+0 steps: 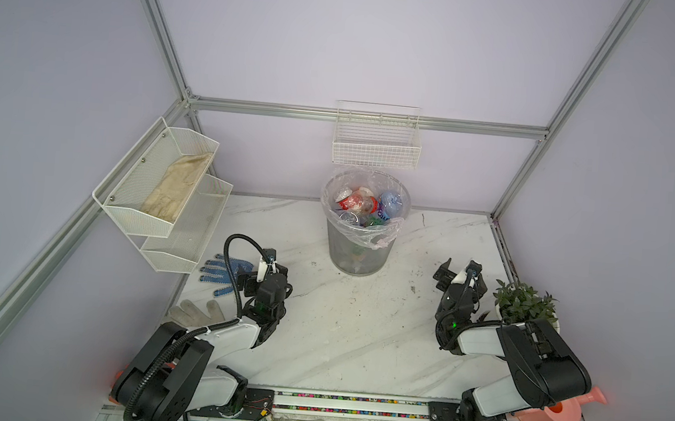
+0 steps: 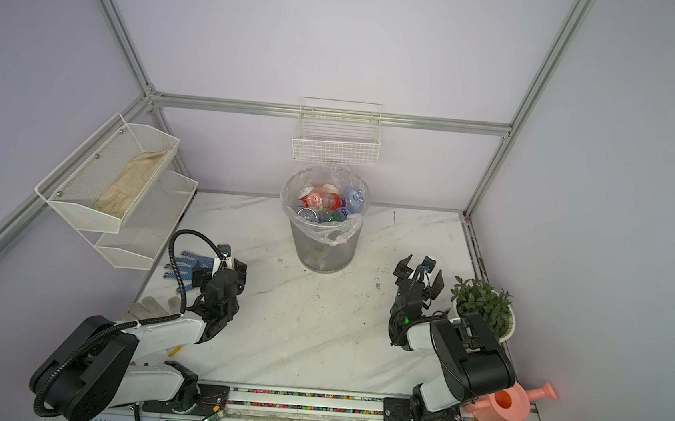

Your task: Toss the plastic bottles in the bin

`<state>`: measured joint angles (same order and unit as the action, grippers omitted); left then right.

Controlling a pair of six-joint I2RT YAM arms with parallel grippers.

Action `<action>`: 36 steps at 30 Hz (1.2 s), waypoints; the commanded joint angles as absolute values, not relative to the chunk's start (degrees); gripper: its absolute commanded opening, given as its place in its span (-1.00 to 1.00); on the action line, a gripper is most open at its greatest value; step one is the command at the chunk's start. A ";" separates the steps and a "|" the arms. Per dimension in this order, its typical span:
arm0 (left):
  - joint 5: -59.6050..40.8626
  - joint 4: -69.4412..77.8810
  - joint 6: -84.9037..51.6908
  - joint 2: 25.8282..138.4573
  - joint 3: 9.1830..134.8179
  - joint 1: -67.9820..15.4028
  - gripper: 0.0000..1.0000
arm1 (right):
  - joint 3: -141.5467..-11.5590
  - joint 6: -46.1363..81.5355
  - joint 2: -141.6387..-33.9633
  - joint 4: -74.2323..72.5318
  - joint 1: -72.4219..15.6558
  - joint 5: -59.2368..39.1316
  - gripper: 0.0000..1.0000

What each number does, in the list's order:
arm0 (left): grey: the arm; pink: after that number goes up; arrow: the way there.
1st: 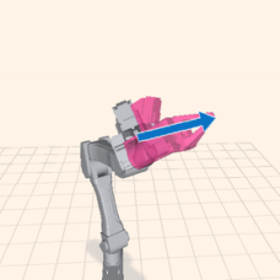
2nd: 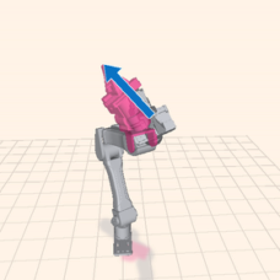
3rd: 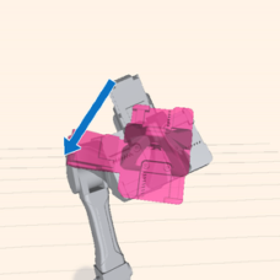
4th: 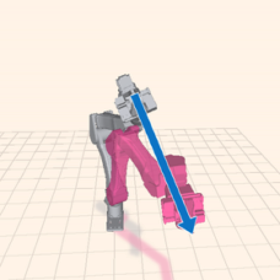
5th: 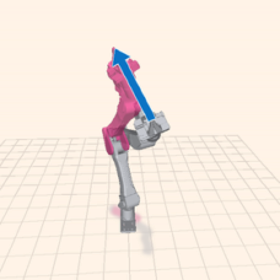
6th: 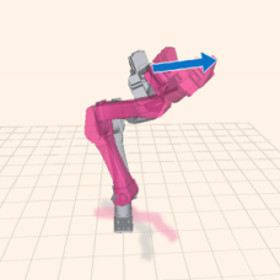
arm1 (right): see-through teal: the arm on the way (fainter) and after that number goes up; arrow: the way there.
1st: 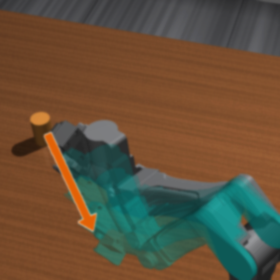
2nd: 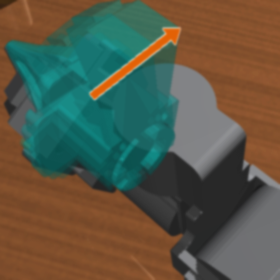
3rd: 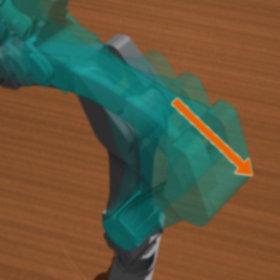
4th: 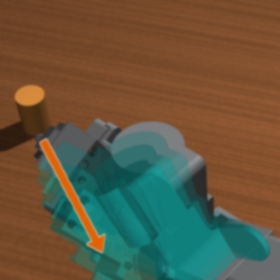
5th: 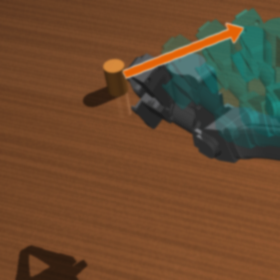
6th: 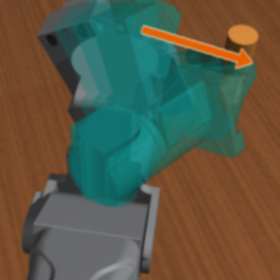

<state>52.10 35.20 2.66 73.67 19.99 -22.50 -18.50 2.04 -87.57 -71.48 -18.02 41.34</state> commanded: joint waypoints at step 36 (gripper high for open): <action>48.22 76.15 10.50 83.34 10.46 -20.30 1.00 | -14.45 -10.10 -106.84 -107.03 -15.34 24.86 0.95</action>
